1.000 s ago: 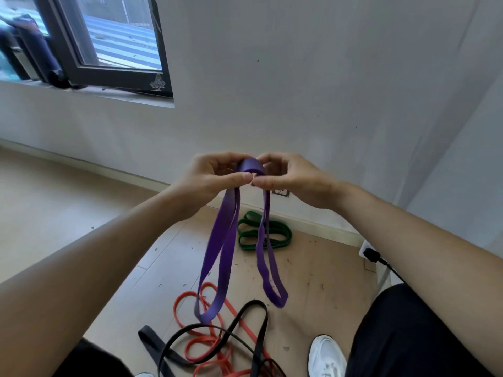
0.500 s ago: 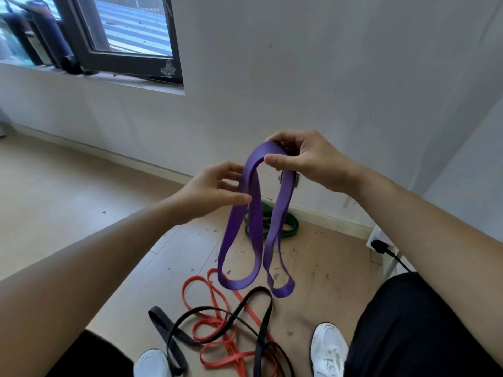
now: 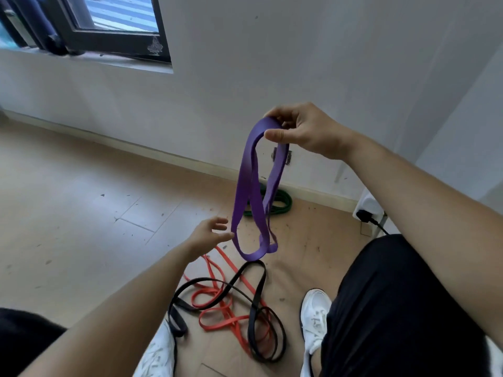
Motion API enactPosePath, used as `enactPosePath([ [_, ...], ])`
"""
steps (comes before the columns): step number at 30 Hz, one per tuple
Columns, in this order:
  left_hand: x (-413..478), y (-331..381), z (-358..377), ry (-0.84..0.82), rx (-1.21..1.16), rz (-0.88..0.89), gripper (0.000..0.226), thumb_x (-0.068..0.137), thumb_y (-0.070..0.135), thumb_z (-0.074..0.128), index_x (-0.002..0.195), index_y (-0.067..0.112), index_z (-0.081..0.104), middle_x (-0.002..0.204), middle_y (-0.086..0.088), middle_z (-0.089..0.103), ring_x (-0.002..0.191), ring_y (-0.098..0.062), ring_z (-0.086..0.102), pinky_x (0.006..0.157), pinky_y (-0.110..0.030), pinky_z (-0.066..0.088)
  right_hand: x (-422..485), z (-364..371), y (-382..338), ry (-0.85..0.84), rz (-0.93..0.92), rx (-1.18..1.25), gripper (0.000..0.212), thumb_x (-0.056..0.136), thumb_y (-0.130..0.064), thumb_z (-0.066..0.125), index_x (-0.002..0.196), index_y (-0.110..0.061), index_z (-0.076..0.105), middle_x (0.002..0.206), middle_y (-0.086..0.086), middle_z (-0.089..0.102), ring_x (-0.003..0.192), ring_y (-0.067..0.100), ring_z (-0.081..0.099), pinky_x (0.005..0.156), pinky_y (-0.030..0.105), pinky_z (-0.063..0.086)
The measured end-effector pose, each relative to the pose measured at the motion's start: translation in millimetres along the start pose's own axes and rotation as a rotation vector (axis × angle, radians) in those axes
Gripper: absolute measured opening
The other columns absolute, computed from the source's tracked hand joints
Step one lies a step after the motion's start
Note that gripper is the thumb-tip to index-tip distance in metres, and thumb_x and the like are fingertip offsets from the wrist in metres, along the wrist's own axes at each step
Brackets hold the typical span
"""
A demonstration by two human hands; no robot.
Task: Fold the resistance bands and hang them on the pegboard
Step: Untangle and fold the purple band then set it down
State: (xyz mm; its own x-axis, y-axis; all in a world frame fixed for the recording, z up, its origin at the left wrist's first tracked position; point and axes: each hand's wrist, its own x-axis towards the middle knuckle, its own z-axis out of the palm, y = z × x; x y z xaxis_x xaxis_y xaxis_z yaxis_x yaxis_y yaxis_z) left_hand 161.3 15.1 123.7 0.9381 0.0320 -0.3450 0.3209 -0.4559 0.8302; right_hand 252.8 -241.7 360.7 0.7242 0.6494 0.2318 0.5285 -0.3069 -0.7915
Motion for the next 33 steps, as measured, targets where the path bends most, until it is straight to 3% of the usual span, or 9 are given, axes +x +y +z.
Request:
enactPosePath([
  [3, -1.9, -23.5, 40.4, 0.014, -0.076, -0.036, 0.048, 0.091, 0.028, 0.076, 0.135, 0.02, 0.059, 0.125, 0.001, 0.065, 0.113, -0.019, 0.065, 0.087, -0.03, 0.053, -0.7, -1.5, 7.6, 0.015, 0.013, 0.039, 0.016, 0.093, -0.02, 0.073, 0.108, -0.015, 0.069, 0.092, 0.008, 0.064, 0.084, 0.021, 0.055, 0.082, 0.034, 0.047],
  [8, -3.2, -27.7, 79.4, 0.055, -0.213, -0.014, 0.019, 0.096, 0.015, 0.068, 0.115, 0.015, 0.067, 0.108, 0.004, 0.07, 0.106, -0.016, 0.066, 0.077, -0.022, 0.049, -2.5, -6.3, 15.1, 0.029, 0.008, 0.106, 0.019, 0.094, -0.013, 0.07, 0.112, -0.008, 0.067, 0.098, 0.01, 0.064, 0.089, 0.02, 0.062, 0.086, 0.029, 0.052],
  [11, 1.5, -27.2, 87.6, 0.071, -0.236, -0.021, 0.02, 0.098, 0.015, 0.065, 0.119, 0.015, 0.067, 0.113, 0.0, 0.071, 0.106, -0.015, 0.066, 0.08, -0.023, 0.05, -3.4, -9.7, 16.7, 0.042, 0.006, 0.133, 0.017, 0.095, -0.013, 0.068, 0.111, -0.01, 0.066, 0.096, 0.006, 0.065, 0.087, 0.016, 0.064, 0.084, 0.028, 0.054],
  [15, 0.3, -43.7, 83.8, 0.052, -0.407, -0.085, 0.018, 0.103, 0.018, 0.058, 0.118, 0.013, 0.068, 0.112, -0.012, 0.074, 0.112, -0.03, 0.068, 0.09, -0.037, 0.057, -5.5, -14.6, 23.0, 0.077, 0.014, 0.103, 0.015, 0.096, -0.015, 0.068, 0.11, -0.01, 0.067, 0.091, 0.002, 0.066, 0.085, 0.015, 0.063, 0.084, 0.027, 0.055],
  [19, -5.9, -67.7, 64.1, 0.036, -0.744, -0.179, 0.03, 0.102, 0.03, 0.058, 0.119, 0.007, 0.068, 0.114, -0.008, 0.076, 0.115, -0.029, 0.068, 0.098, -0.047, 0.055, -5.5, -19.8, 37.9, 0.145, 0.073, 0.071, 0.016, 0.096, -0.017, 0.068, 0.11, -0.008, 0.067, 0.095, 0.011, 0.063, 0.087, 0.02, 0.06, 0.081, 0.027, 0.054],
  [23, -12.3, -81.4, 46.3, -0.033, -0.942, -0.198, 0.042, 0.099, 0.046, 0.055, 0.125, 0.014, 0.065, 0.113, -0.004, 0.074, 0.113, -0.024, 0.066, 0.096, -0.046, 0.051, -6.7, -25.1, 55.9, 0.214, 0.164, 0.058, 0.011, 0.097, -0.016, 0.068, 0.106, -0.012, 0.067, 0.088, 0.001, 0.062, 0.085, 0.017, 0.059, 0.075, 0.018, 0.052],
  [26, -17.3, -84.6, 41.6, -0.052, -1.005, -0.21, 0.039, 0.097, 0.052, 0.053, 0.102, 0.016, 0.068, 0.094, -0.001, 0.072, 0.104, -0.021, 0.066, 0.101, -0.046, 0.046, -8.9, -26.8, 66.2, 0.229, 0.229, 0.042, 0.015, 0.097, -0.015, 0.066, 0.11, -0.007, 0.066, 0.086, -0.001, 0.06, 0.081, 0.014, 0.058, 0.067, 0.01, 0.049],
  [28, -19.2, -85.2, 39.2, -0.039, -0.975, -0.237, 0.042, 0.097, 0.054, 0.051, 0.085, 0.017, 0.066, 0.086, 0.0, 0.073, 0.108, -0.023, 0.066, 0.104, -0.045, 0.041, -10.2, -27.6, 70.8, 0.234, 0.275, 0.037, 0.019, 0.097, -0.015, 0.067, 0.113, -0.005, 0.065, 0.085, -0.001, 0.059, 0.078, 0.01, 0.056, 0.062, 0.007, 0.046],
  [33, -25.9, -88.3, 36.5, -0.046, -0.769, -0.254, 0.055, 0.085, 0.051, 0.068, 0.121, 0.01, 0.066, 0.123, -0.005, 0.069, 0.119, -0.024, 0.061, 0.096, -0.04, 0.048, -13.0, -30.3, 78.2, 0.225, 0.327, -0.003, 0.016, 0.097, -0.016, 0.066, 0.11, -0.007, 0.065, 0.083, -0.001, 0.058, 0.076, 0.009, 0.055, 0.057, 0.004, 0.042],
])
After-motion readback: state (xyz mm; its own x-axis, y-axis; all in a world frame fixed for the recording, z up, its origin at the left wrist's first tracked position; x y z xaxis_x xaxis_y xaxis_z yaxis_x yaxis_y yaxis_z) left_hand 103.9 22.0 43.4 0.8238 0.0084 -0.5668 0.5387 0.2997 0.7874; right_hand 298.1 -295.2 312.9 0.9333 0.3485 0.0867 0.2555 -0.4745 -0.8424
